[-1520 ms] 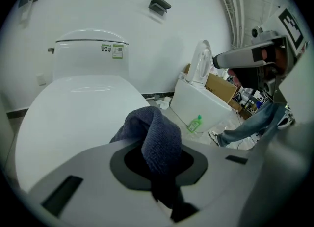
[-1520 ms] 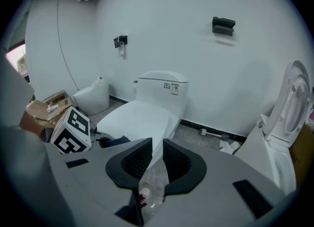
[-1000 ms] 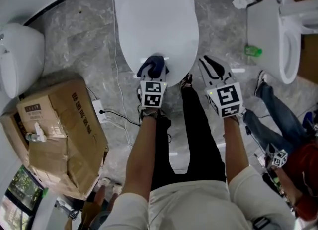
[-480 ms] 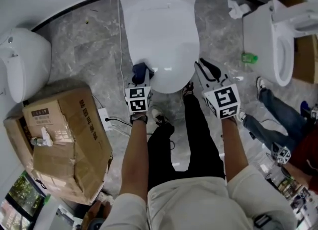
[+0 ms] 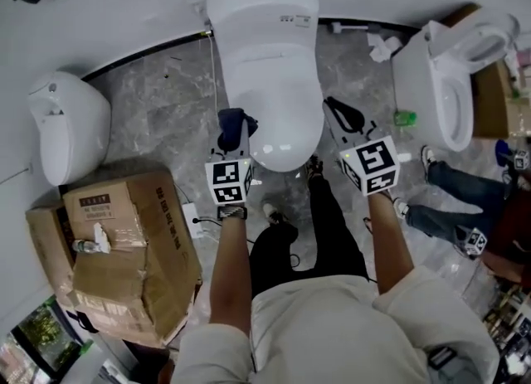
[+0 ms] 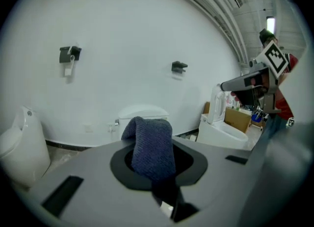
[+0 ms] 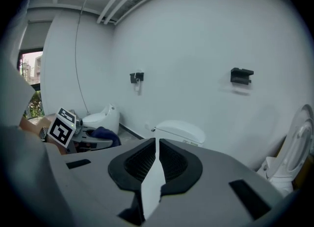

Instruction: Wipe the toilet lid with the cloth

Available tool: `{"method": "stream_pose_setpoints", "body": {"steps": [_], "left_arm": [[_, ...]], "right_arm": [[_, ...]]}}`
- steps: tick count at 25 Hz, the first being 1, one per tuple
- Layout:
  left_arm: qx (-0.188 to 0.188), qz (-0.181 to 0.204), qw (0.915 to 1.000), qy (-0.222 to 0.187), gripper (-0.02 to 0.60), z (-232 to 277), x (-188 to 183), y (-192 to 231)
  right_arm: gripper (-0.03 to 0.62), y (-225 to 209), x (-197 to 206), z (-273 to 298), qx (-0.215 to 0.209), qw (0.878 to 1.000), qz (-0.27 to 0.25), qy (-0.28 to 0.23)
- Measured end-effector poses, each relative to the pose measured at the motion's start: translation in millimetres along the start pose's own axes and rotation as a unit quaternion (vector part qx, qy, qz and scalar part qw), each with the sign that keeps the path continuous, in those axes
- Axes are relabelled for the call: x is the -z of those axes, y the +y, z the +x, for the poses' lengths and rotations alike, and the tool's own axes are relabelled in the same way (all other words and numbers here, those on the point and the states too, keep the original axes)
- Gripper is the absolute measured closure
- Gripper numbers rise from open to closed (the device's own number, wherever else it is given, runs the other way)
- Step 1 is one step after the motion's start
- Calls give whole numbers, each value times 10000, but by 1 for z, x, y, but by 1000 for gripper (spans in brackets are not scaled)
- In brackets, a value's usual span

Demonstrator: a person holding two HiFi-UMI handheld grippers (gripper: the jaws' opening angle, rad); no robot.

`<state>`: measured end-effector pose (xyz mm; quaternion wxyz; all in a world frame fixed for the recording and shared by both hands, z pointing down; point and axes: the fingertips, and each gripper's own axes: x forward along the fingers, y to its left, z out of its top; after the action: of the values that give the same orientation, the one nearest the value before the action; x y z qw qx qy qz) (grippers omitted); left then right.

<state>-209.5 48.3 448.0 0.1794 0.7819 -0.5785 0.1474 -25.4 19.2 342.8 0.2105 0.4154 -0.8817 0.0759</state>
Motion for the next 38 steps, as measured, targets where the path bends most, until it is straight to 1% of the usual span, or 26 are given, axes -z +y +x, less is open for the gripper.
{"method": "stream_pose_setpoints", "body": {"steps": [2,6,8,14,18,24,29,34,38], "left_arm": [[75,53,9999,-115,529,-16,-36,-9],[154,197,9967,-774,529,-52,-113,-22],[166,299,9945,-994,529,-73,-144,-29],[219,637,9863,-1508,529,-130,-229,-52],[297,945,9788,-1794,529,-160,-273,-76],[411,1235,9668,-2198,529,-200,-321,-101],[438,1472,9571,-2458,529,-231,-349,-119],[417,1683,9494,-2619,529,-257,-365,-130],[424,1741,9468,-2675,529,-268,-371,-132]], "right_arm": [[549,-2,-24,-11,33,9999,-24,-151],[553,-4,-66,-40,75,9992,-116,-381],[557,-4,-84,-59,91,9988,-148,-466],[563,2,-151,-111,93,9954,-340,-892],[563,7,-190,-141,80,9924,-369,-1168],[565,16,-232,-179,146,9866,-511,-1540],[565,20,-256,-214,234,9821,-592,-1772],[565,29,-277,-238,314,9757,-669,-2065],[566,35,-286,-246,392,9739,-749,-2106]]}}
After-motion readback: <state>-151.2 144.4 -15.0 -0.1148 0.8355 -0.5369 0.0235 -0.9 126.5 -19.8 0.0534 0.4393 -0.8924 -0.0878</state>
